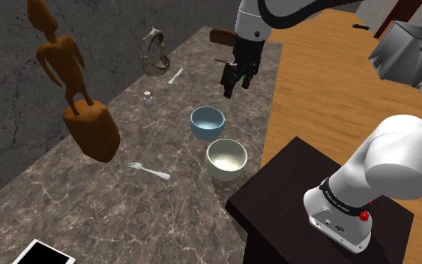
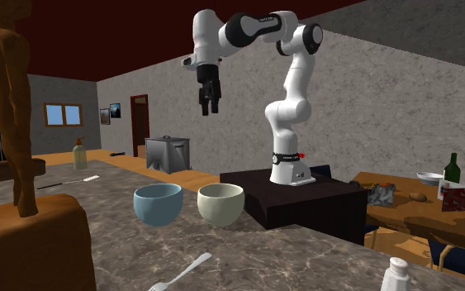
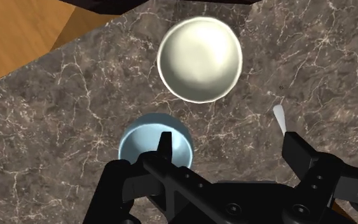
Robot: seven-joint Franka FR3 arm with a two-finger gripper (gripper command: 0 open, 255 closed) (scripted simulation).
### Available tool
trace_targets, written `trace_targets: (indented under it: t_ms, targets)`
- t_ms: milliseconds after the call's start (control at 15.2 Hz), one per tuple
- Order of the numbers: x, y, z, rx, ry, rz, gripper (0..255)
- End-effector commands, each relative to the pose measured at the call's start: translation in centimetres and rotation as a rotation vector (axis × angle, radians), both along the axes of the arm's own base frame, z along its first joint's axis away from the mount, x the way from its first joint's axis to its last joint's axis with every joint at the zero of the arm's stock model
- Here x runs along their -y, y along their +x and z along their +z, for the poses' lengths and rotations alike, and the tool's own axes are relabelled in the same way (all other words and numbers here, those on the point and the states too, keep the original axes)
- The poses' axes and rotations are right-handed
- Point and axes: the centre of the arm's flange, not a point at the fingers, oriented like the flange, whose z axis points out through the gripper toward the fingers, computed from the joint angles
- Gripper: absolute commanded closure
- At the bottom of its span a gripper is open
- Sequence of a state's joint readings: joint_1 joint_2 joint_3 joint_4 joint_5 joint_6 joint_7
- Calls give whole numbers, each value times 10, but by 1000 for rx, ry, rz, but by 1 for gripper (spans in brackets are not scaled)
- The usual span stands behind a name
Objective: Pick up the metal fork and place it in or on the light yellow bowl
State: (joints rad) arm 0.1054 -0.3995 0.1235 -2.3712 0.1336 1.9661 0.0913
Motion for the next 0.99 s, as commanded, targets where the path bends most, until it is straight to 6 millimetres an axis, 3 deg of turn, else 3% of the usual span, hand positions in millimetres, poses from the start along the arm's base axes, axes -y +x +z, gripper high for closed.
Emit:
trace_targets:
  t_ms: [0, 924]
  targets:
    - [-12, 16, -19, -6, 7, 21, 0]
    - [-105, 103, -156, -53, 50, 164, 0]
